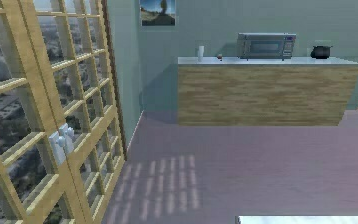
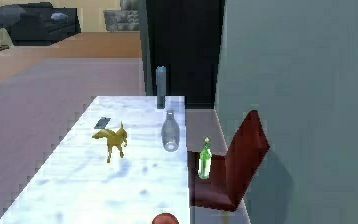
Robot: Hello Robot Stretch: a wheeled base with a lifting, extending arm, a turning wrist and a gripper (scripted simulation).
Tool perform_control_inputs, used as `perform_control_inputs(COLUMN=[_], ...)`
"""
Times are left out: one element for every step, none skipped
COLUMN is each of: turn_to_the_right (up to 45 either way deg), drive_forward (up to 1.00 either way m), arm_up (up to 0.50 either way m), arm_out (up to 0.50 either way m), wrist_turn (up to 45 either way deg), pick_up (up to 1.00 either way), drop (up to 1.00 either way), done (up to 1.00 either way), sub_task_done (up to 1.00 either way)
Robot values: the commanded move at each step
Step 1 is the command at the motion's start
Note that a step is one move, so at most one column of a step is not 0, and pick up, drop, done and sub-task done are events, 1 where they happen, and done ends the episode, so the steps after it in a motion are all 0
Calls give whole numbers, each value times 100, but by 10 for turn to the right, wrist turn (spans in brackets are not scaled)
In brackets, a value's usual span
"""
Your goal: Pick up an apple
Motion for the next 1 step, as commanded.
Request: perform_control_inputs(turn_to_the_right=[0], drive_forward=[0], arm_up=[0], arm_out=[6], wrist_turn=[0], pick_up=[0], drop=[0], done=[0], sub_task_done=[0])
